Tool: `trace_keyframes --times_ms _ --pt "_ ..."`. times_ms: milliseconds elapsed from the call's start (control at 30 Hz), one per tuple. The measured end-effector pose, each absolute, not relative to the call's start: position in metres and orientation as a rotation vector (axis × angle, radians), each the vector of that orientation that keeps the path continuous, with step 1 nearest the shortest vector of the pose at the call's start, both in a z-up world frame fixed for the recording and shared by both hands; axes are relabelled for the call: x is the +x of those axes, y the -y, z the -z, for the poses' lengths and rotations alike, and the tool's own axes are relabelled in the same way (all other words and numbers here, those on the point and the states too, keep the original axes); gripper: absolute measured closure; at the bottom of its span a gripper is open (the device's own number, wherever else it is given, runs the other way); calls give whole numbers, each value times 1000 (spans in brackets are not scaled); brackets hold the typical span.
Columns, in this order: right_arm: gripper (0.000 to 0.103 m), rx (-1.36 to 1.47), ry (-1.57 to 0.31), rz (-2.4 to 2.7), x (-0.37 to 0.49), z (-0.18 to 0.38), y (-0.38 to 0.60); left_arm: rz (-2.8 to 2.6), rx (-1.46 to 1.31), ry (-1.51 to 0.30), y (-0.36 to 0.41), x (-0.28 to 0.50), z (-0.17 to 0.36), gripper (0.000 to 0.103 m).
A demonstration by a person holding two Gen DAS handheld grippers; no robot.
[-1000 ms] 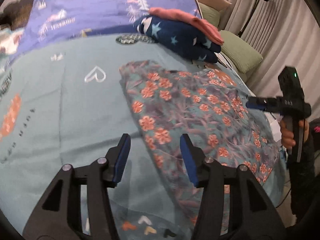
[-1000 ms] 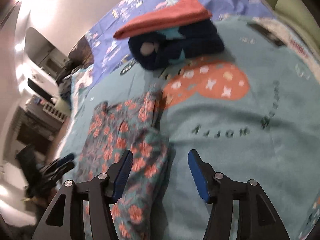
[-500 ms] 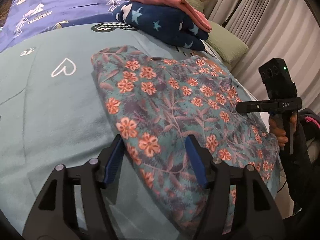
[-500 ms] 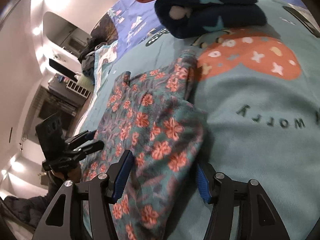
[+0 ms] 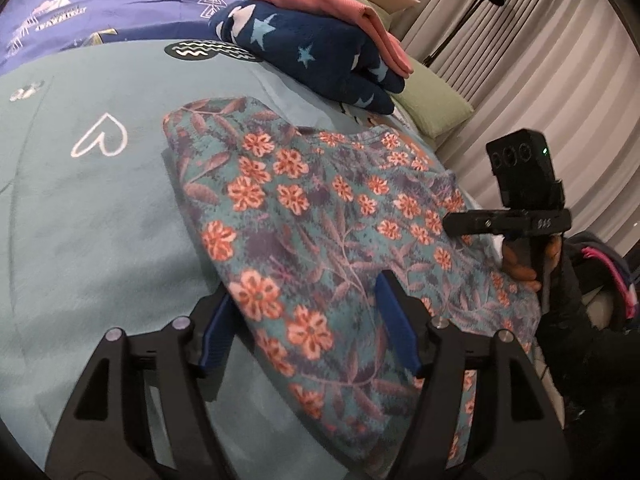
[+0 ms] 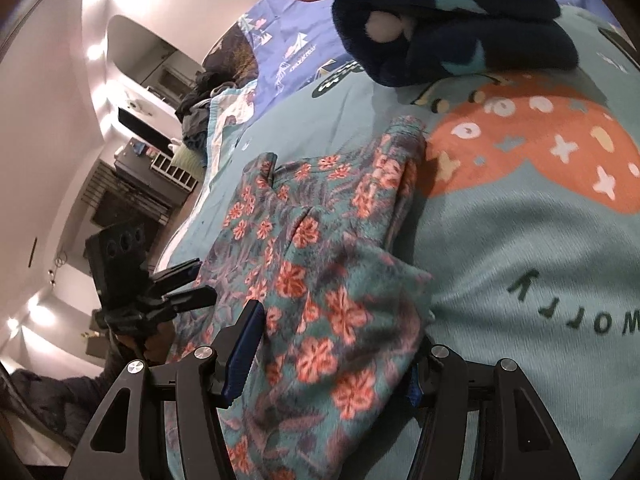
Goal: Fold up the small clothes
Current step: 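Lower both open tools onto the shirt edges and close on them, then lift the folded shirt off the bed with both tools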
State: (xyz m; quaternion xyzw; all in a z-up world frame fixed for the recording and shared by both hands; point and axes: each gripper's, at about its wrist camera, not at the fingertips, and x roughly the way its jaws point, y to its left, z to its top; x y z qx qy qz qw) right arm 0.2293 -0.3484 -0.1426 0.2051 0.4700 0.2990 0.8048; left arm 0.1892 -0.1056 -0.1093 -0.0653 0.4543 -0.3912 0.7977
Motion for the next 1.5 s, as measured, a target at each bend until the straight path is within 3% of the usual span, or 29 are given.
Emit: trace_keyframes --times_ms 867,967,1067,1133,1300,1500 --pt "39 250 -957 -746 250 146 303 993 -142 -987 144 212 115 34" --pt "44 244 -949 -735 250 147 302 994 -128 -977 145 209 115 35" --pt "60 275 -950 -700 252 149 308 973 -137 -978 142 209 115 45" --pt "72 310 -955 -677 253 152 314 945 -143 -983 139 211 117 61" --pt "79 266 -945 -624 248 147 310 884 -136 -984 138 213 117 79" --pt "84 147 -901 -528 232 132 296 813 10 -903 149 196 104 87"
